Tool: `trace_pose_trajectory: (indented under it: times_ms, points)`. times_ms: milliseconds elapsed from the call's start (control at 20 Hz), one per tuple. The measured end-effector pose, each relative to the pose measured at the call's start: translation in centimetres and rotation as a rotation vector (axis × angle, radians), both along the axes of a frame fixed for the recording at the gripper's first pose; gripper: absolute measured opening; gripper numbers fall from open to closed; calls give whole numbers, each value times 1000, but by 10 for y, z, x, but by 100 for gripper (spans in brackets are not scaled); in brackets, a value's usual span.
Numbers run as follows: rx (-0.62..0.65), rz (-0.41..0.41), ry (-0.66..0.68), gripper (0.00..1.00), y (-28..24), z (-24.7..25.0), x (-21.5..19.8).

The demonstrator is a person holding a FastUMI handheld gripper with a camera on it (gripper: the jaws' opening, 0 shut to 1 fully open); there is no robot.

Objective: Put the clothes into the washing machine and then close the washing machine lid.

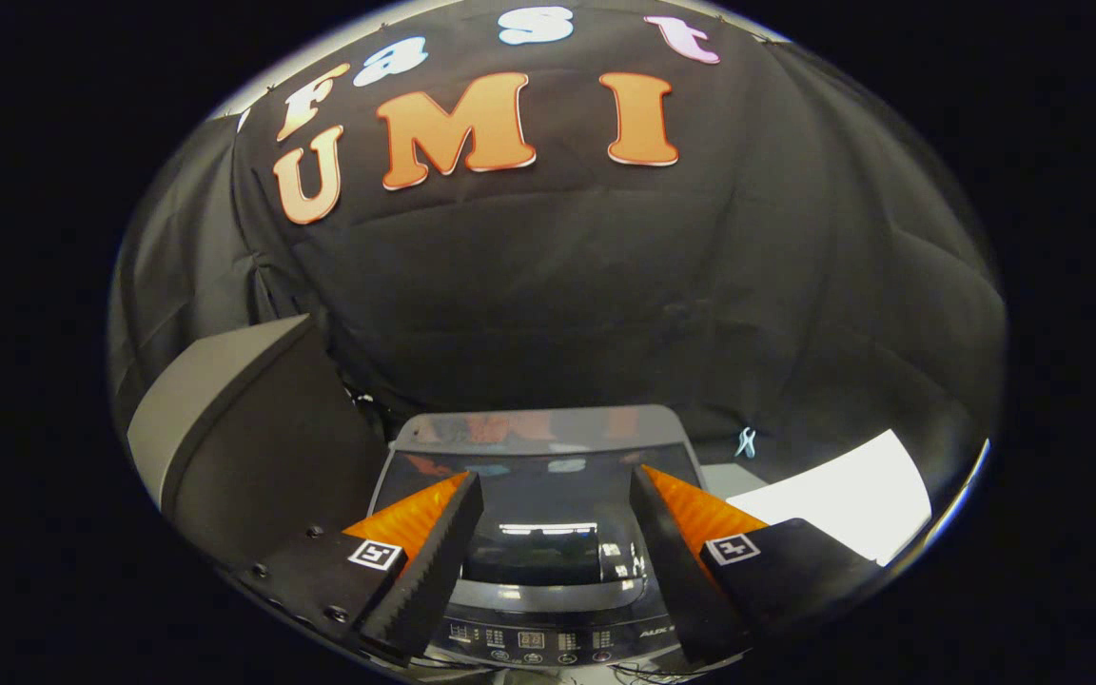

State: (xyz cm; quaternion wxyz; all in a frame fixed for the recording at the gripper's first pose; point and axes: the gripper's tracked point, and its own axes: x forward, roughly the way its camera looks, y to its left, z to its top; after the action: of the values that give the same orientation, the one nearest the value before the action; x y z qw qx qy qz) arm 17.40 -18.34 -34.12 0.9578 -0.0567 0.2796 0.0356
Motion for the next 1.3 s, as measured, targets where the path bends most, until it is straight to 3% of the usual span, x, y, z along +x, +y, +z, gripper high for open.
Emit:
trace_pose_trajectory:
  times_ms: [400, 700, 1000, 1300]
  points:
    - [41, 4, -210, 100, 0, 138, 24]
    - [65, 26, -340, 100, 6, 233, 10]
    - [64, 38, -435, 100, 16, 302, -13]
    - [45, -4, -504, 100, 20, 353, -30]
